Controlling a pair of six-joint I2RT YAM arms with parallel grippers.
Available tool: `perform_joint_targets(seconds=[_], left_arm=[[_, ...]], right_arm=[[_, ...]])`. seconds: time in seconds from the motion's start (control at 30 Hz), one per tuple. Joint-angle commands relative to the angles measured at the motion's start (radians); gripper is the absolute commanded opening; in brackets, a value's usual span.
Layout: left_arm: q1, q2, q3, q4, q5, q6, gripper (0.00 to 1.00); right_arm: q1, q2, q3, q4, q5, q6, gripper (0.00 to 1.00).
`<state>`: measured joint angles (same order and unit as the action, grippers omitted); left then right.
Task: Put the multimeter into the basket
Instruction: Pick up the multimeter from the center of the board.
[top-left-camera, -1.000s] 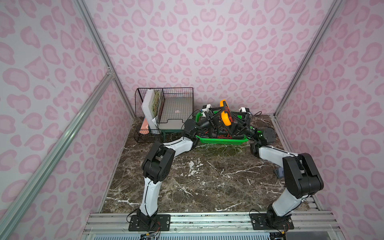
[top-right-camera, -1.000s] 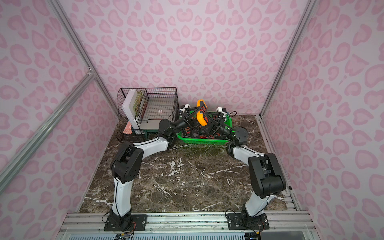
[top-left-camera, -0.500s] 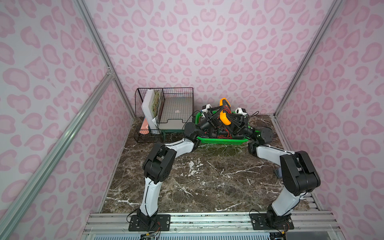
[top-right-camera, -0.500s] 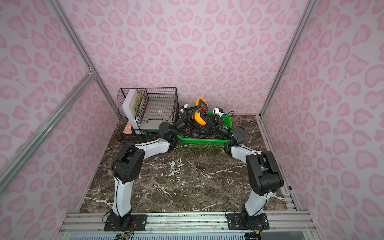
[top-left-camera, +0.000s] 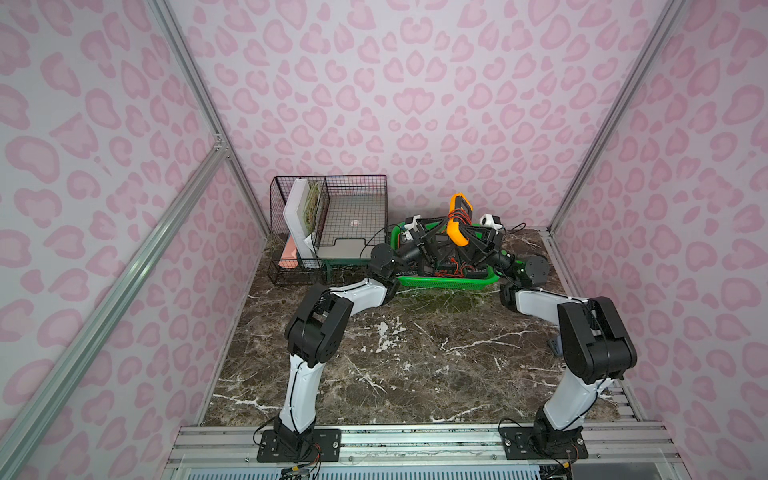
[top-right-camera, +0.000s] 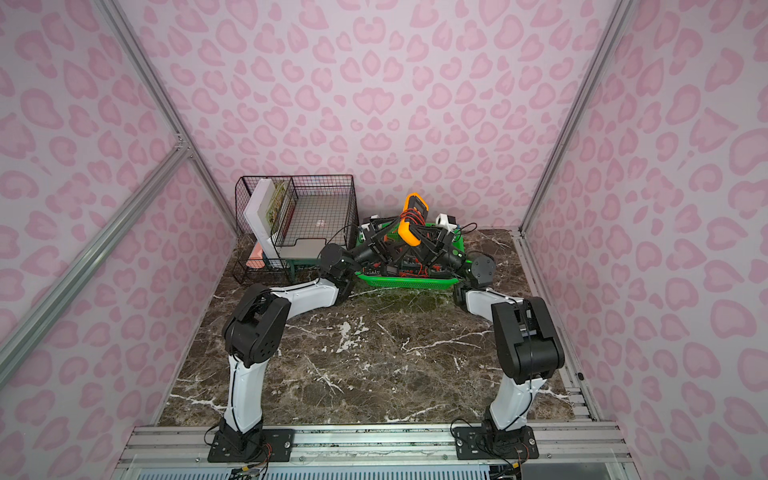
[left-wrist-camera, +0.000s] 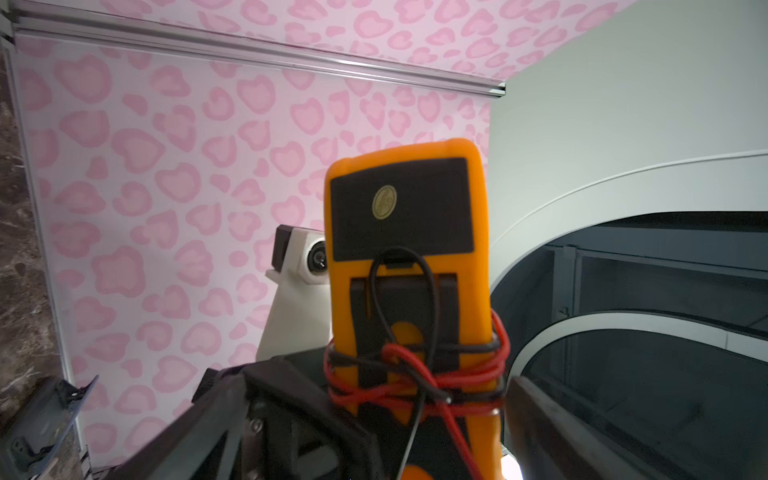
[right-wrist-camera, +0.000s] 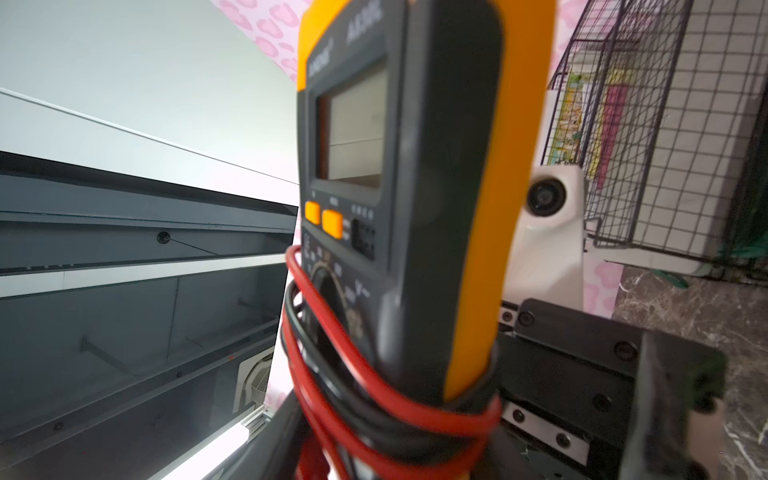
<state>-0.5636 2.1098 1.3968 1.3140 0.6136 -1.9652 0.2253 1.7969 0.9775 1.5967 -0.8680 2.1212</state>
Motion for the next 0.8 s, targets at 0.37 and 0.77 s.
perform_joint_targets(seconds=[0.37, 0.77], left_arm=[[0.061, -0.086, -0.109, -0.183, 0.001, 0.138, 0.99], [0.098, -0.217, -0.099, -0.519, 0.090, 0.357, 0.99]], right_arm=[[-0.089, 0.089, 0.052, 0.057, -0.072, 0.000, 0.22], [-0.098, 0.128, 0.076, -0.282, -0.159, -0.286, 0.22]])
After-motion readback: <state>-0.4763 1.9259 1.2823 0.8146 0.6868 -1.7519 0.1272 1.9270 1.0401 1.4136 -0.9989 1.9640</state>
